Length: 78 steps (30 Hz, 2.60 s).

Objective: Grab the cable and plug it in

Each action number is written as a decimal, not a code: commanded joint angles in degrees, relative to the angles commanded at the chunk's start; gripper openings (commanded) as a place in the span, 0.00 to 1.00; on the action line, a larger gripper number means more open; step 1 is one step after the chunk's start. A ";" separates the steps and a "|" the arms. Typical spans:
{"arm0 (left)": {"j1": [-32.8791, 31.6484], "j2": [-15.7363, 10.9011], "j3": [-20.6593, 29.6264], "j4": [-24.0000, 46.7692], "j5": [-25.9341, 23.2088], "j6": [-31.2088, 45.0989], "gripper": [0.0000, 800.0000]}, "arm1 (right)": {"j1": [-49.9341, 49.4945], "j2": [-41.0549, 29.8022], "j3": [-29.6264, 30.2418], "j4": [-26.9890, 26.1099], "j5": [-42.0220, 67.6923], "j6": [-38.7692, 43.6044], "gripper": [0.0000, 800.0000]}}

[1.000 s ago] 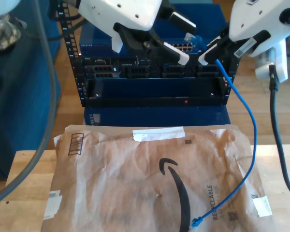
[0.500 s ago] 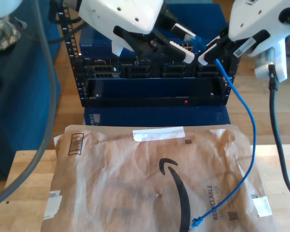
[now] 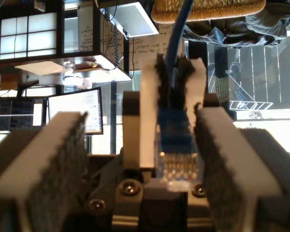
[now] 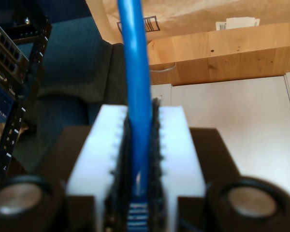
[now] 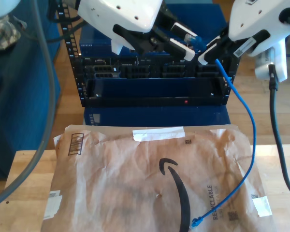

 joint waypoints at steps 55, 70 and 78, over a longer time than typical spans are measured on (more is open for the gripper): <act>2.02 -0.70 1.85 -2.81 -0.97 3.60 0.28 | 0.00 0.09 0.35 1.05 0.09 0.00 0.04; 2.37 -0.70 1.93 -2.90 -0.97 4.04 0.25 | 0.09 0.26 0.35 1.05 0.09 0.00 0.04; 2.37 -0.70 2.37 -3.78 -0.88 4.48 0.25 | 0.00 0.35 0.26 1.05 0.09 0.00 0.04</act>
